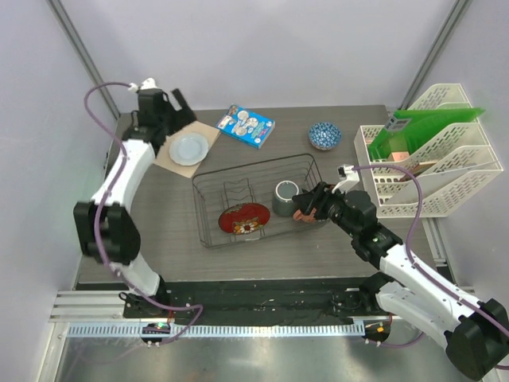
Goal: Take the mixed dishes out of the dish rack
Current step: Pick up the plate from the dish rack.
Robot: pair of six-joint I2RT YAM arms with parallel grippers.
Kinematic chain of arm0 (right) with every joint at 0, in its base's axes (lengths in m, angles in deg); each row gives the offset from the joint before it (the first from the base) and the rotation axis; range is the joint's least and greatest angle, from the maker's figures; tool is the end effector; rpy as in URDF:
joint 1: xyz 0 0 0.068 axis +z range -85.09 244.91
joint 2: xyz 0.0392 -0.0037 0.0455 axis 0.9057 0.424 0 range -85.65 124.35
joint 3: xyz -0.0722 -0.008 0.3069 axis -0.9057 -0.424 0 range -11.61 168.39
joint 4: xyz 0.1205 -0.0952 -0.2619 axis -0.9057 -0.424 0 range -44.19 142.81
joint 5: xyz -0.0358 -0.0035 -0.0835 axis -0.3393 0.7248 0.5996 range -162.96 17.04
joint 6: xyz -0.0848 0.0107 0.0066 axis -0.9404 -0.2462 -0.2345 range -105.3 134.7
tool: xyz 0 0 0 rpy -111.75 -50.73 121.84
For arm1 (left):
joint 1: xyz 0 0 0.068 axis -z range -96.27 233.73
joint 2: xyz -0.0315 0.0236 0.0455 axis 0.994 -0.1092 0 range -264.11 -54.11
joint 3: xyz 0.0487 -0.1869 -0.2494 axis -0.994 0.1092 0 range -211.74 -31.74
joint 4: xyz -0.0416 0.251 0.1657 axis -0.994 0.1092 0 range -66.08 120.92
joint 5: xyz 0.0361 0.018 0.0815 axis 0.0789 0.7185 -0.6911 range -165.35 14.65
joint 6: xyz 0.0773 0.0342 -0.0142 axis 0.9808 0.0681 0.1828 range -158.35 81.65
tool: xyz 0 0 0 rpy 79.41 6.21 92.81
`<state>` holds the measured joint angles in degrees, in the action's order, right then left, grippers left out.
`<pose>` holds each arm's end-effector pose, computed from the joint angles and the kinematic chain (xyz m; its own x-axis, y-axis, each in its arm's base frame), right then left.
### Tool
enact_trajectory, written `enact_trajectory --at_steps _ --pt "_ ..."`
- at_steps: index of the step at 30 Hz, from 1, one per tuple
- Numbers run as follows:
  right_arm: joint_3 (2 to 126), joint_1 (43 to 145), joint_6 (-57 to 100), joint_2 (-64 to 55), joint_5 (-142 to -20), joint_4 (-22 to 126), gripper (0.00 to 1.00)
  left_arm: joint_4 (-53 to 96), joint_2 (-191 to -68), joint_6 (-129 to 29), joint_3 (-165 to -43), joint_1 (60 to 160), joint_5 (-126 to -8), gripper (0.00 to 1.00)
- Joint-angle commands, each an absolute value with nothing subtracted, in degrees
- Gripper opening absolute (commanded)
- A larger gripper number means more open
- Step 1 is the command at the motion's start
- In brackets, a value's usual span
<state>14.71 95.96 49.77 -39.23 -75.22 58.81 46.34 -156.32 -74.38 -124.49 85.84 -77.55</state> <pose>0.2087 0.1291 0.2569 -0.4856 0.3778 -0.7884 -0.3287 0.7567 0.5651 0.5074 -0.0159 0.3471 -0.4293 -0.5724 -0.6986 -0.3070 0.8199 -0.4832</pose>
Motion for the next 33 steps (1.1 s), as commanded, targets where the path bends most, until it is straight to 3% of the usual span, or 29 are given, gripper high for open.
enact_trajectory --at_steps 1,6,9,15,25,33 --pt "15.3 96.2 49.8 -40.4 -74.1 62.2 0.61 27.9 -138.6 -55.0 -112.6 100.9 -79.5 1.0" --pt "16.5 96.2 48.3 -41.3 -73.2 61.0 0.61 27.1 -132.1 -43.6 -102.4 114.4 -70.0 1.0" --pt "16.7 96.2 48.3 -42.4 -73.2 60.0 0.6 21.8 -124.5 -31.2 -90.5 121.8 -71.6 1.0" --pt "15.1 96.1 48.5 -43.5 -71.4 59.7 0.61 27.5 -115.6 -19.8 -81.9 129.2 -78.2 1.0" --pt "14.0 96.1 49.6 -43.8 -72.3 61.2 0.6 30.8 -112.1 -17.1 -75.5 129.6 -84.2 1.0" --pt "13.8 96.1 48.5 -48.5 -70.2 56.9 0.6 35.3 -111.2 -18.0 -74.7 129.5 -79.3 0.96"
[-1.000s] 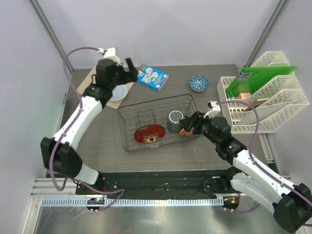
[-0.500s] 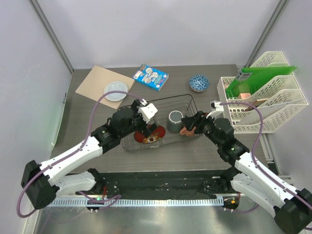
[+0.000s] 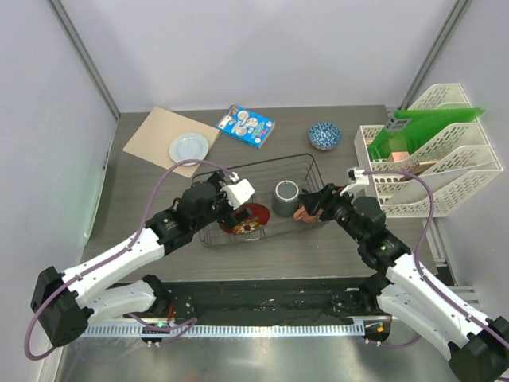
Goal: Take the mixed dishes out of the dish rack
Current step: Pick up the plate from the dish rack.
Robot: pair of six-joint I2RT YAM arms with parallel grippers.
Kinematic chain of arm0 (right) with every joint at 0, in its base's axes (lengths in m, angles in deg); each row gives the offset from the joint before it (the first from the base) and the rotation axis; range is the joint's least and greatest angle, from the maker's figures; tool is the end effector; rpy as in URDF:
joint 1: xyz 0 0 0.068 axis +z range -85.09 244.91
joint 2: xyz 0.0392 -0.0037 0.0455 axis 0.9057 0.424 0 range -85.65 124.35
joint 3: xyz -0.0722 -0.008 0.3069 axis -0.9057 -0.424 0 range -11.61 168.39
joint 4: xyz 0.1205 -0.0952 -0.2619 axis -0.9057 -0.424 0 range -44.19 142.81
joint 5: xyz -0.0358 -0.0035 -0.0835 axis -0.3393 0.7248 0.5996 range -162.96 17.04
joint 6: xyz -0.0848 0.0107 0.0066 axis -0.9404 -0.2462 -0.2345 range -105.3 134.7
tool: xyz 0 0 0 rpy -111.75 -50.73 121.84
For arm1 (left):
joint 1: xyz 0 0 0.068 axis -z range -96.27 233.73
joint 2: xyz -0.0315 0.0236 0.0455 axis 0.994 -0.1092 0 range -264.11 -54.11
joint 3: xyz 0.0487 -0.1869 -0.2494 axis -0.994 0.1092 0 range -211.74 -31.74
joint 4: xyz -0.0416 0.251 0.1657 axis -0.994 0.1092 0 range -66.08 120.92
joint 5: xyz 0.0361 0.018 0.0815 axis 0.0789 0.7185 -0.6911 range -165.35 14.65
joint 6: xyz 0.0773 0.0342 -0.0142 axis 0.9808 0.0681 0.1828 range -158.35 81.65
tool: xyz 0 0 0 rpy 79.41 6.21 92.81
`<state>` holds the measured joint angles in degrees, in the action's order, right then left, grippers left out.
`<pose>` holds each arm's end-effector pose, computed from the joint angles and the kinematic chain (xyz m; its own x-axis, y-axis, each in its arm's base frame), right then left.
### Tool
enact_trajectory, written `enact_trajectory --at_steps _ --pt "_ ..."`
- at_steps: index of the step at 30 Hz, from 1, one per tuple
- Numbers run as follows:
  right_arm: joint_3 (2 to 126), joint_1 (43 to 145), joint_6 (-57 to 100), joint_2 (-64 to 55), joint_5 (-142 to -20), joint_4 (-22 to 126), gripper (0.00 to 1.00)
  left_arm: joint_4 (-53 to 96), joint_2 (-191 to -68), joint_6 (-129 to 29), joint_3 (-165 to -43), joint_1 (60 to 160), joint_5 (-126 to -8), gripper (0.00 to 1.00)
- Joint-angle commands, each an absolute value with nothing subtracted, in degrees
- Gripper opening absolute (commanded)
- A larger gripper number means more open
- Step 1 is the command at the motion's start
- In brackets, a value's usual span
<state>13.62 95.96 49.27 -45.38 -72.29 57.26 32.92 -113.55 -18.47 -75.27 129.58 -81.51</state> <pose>0.1953 0.1165 0.2677 -0.4165 0.4115 -0.8107 -0.3273 0.7641 0.5559 0.2103 -0.2052 0.2941 -0.0564 0.5434 -0.8376 0.7070 0.6141 0.3508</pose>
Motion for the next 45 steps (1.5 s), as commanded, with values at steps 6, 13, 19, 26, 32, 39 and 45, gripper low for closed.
enact_trajectory --at_steps 6,13,19,26,32,39,45 --pt "11.5 96.2 49.7 -47.9 -71.2 59.1 0.6 35.7 -108.5 -17.9 -71.7 129.5 -78.6 0.96" --pt "13.3 96.1 49.4 -45.7 -72.3 60.0 0.6 32.4 -114.5 -17.7 -70.8 129.3 -76.9 0.93" --pt "12.8 96.1 49.7 -45.6 -72.2 60.4 0.6 28.0 -119.4 -18.2 -70.6 128.0 -73.2 0.85" --pt "12.8 96.2 49.0 -46.4 -71.4 59.8 0.6 27.0 -116.6 -18.5 -70.2 128.0 -73.7 0.74" --pt "12.9 96.2 49.3 -45.0 -72.0 60.5 0.6 27.4 -114.6 -17.6 -69.5 128.1 -73.7 0.42" --pt "12.6 96.1 49.5 -45.9 -71.6 60.1 0.6 27.6 -115.0 -17.6 -69.4 128.6 -73.2 0.21" --pt "12.0 96.1 49.8 -46.5 -71.5 59.8 0.6 27.5 -116.7 -18.0 -69.6 128.9 -72.7 0.27"
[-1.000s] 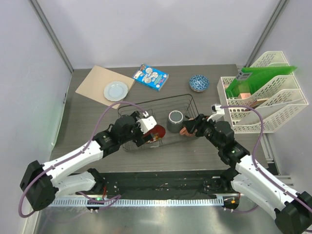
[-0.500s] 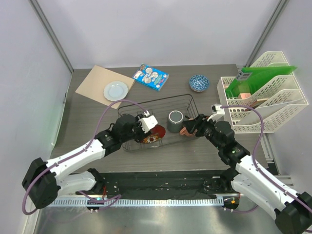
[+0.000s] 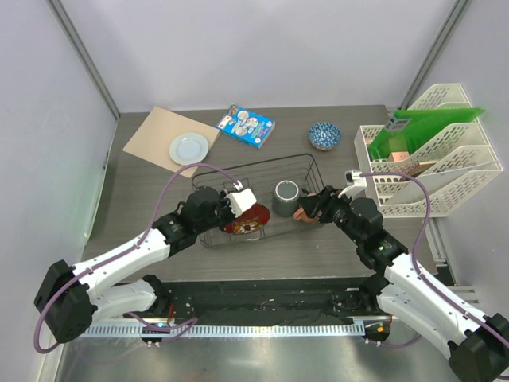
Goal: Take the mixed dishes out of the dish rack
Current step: Pick up the plate from the dish rack, then place the plate on the plate.
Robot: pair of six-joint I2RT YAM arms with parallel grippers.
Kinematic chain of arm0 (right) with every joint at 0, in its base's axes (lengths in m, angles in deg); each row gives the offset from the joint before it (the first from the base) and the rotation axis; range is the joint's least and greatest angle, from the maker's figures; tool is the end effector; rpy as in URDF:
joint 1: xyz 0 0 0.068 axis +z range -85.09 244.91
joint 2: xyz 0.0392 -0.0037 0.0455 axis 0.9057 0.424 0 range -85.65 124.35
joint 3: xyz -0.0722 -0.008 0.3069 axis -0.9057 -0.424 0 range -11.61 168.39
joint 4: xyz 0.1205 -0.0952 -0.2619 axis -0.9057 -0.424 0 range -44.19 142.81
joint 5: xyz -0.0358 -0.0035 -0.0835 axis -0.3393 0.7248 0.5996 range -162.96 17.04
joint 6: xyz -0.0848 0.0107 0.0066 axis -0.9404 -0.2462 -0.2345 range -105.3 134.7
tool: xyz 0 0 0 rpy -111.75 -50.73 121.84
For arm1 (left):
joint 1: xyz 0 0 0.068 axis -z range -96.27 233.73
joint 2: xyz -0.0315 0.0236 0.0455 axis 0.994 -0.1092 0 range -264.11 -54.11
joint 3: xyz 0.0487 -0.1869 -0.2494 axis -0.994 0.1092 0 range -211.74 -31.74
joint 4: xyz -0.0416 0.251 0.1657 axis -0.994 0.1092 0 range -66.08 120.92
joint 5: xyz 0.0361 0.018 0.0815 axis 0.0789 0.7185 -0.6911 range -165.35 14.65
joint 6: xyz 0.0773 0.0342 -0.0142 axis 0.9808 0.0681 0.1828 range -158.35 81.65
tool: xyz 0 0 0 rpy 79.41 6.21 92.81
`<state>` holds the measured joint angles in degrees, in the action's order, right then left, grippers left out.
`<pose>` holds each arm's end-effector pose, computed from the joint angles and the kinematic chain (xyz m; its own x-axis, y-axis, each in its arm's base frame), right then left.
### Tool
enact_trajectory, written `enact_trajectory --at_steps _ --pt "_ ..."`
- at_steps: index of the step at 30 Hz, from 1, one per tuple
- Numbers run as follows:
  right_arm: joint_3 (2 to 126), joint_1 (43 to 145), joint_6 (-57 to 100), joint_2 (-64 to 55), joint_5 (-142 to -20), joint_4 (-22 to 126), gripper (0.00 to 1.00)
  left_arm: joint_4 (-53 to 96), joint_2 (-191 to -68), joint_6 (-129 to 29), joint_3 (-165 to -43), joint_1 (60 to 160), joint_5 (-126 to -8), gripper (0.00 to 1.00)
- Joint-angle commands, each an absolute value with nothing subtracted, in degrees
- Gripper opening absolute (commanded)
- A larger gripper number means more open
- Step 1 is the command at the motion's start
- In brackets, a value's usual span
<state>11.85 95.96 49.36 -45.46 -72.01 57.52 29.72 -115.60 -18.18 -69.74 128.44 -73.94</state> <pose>0.1940 0.1153 0.2551 -0.4319 0.4036 -0.8065 -0.3113 0.7726 0.5534 0.2068 -0.2075 0.2505 -0.0787 0.5628 -0.8228 0.7944 0.5340 0.2893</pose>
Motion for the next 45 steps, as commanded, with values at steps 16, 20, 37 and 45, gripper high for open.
enact_trajectory --at_steps 16,20,37,45 --pt "11.8 96.2 49.6 -46.5 -71.1 59.9 0.6 30.9 -114.3 -16.7 -73.4 130.3 -77.5 0.0" --pt "12.1 96.2 49.8 -45.7 -71.6 60.3 0.6 32.4 -110.8 -14.7 -75.4 130.5 -78.3 0.0" --pt "14.6 96.2 50.9 -45.1 -72.2 60.4 0.6 31.9 -105.8 -14.0 -89.8 130.6 -85.1 0.0" --pt "15.0 96.2 52.0 -47.1 -74.4 59.9 0.6 42.3 -123.1 -38.6 -113.4 116.8 -108.4 0.0"
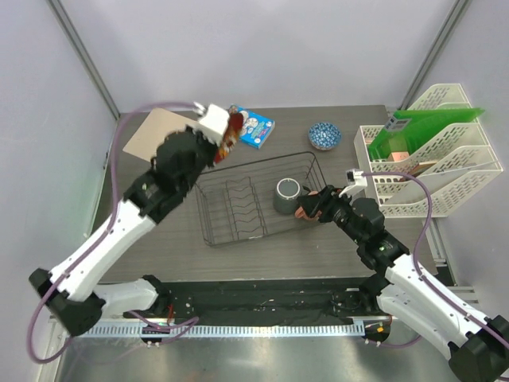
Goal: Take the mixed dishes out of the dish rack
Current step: Place the plate on the plate.
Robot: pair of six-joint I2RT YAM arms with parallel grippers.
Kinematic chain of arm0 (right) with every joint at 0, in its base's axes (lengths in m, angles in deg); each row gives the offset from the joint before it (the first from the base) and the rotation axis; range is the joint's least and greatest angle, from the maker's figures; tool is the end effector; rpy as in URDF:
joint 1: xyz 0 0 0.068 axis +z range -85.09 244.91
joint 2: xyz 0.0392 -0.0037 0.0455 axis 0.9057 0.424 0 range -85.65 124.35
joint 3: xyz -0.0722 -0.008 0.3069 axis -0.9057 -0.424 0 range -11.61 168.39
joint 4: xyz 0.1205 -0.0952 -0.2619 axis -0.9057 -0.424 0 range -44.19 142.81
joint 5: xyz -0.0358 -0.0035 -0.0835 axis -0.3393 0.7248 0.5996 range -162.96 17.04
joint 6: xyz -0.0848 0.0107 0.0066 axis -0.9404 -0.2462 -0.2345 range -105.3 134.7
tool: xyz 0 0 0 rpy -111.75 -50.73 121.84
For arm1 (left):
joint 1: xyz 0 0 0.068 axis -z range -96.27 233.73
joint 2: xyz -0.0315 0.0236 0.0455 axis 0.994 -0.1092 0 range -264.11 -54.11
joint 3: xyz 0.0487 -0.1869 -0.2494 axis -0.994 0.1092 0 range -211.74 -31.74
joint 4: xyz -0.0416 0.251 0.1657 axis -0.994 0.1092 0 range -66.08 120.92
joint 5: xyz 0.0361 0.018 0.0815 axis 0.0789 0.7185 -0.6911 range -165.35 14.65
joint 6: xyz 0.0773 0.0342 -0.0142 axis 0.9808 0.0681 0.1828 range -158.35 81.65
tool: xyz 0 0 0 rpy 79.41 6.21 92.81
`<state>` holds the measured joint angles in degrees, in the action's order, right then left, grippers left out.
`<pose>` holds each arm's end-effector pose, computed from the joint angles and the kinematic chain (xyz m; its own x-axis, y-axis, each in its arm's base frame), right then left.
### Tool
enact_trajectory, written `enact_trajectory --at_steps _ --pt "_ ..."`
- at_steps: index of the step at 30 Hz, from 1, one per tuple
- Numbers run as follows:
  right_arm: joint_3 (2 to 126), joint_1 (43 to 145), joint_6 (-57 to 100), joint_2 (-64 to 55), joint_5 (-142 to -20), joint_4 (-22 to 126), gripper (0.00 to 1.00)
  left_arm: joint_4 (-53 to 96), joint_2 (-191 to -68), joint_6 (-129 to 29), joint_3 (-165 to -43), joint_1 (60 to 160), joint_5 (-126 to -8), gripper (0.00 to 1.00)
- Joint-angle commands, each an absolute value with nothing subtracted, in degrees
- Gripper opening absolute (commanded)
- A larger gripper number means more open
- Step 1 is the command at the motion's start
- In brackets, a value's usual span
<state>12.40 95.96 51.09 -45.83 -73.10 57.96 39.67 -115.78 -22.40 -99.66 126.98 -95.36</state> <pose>0.1931 0.1164 0.2617 -0.4346 0.4308 -0.7909 -0.3229 0.7453 0.5834 0.2349 -0.1856 0.4518 -0.0062 0.3603 -0.9328 0.4158 0.8493 0.3253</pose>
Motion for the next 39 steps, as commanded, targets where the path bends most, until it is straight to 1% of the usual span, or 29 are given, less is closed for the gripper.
enact_trajectory --at_steps 1,2,3,4,5,6,7,8,9,10,11,12,15,18,23,29,34,39 --pt "14.9 96.1 52.1 -47.3 -74.4 59.8 0.6 44.6 -127.0 -47.9 -116.0 113.6 -104.3 0.0" --pt "14.9 96.1 52.1 -47.5 -74.5 59.8 0.6 46.8 -128.6 -53.2 -117.9 110.0 -101.8 0.0" --pt "14.8 96.1 52.3 -47.7 -74.7 59.5 0.6 46.8 -129.9 -57.7 -120.3 103.7 -98.9 0.0" --pt "14.8 96.2 52.5 -47.9 -74.8 59.5 0.6 46.4 -132.8 -66.0 -121.0 100.8 -93.9 0.0" --pt "14.9 96.1 52.6 -48.2 -74.8 59.3 0.6 45.3 -134.4 -69.7 -121.9 98.1 -90.9 0.0" --pt "14.8 96.2 52.7 -48.7 -75.1 59.2 0.6 44.8 -136.4 -73.3 -122.7 93.3 -88.0 0.0" --pt "14.8 96.1 53.0 -49.1 -75.1 59.3 0.6 44.0 -138.3 -77.5 -123.8 91.0 -85.2 0.0" --pt "14.8 96.2 53.0 -49.3 -75.1 59.2 0.6 41.2 -142.2 -84.7 -123.9 89.1 -78.7 0.0" --pt "14.7 96.1 53.0 -49.7 -75.1 59.2 0.6 39.1 -144.1 -89.3 -123.7 85.5 -75.7 0.0" --pt "14.8 96.1 53.0 -49.8 -75.1 59.2 0.6 35.7 -145.8 -92.7 -121.8 84.1 -70.7 0.0" --pt "14.8 96.2 53.1 -50.0 -74.9 59.1 0.6 28.2 -149.7 -95.7 -120.9 82.3 -67.1 0.0" --pt "15.0 96.2 53.2 -50.0 -74.9 59.0 0.6 25.6 -151.6 -101.0 -120.3 80.6 -62.5 0.0" --pt "15.5 96.1 53.2 -50.1 -75.4 59.0 0.6 18.7 -158.3 -103.6 -120.8 79.7 -58.5 0.0" --pt "15.8 96.1 52.8 -49.4 -75.3 59.1 0.6 15.8 -162.4 -103.4 -121.9 79.8 -56.5 0.0" --pt "16.3 96.0 51.7 -47.9 -75.0 59.2 0.6 18.5 -168.0 -100.3 -122.7 79.8 -56.9 0.0" --pt "16.2 96.1 51.4 -46.0 -74.6 59.8 0.6 21.5 -168.8 -97.0 -120.2 79.7 -60.3 0.0" --pt "16.3 96.1 51.5 -44.3 -74.8 61.0 0.6 25.1 -167.0 -94.2 -117.3 79.5 -64.7 0.0" --pt "15.9 96.1 52.1 -43.3 -75.3 62.1 0.6 27.5 -166.9 -92.5 -115.0 79.1 -65.9 0.0"
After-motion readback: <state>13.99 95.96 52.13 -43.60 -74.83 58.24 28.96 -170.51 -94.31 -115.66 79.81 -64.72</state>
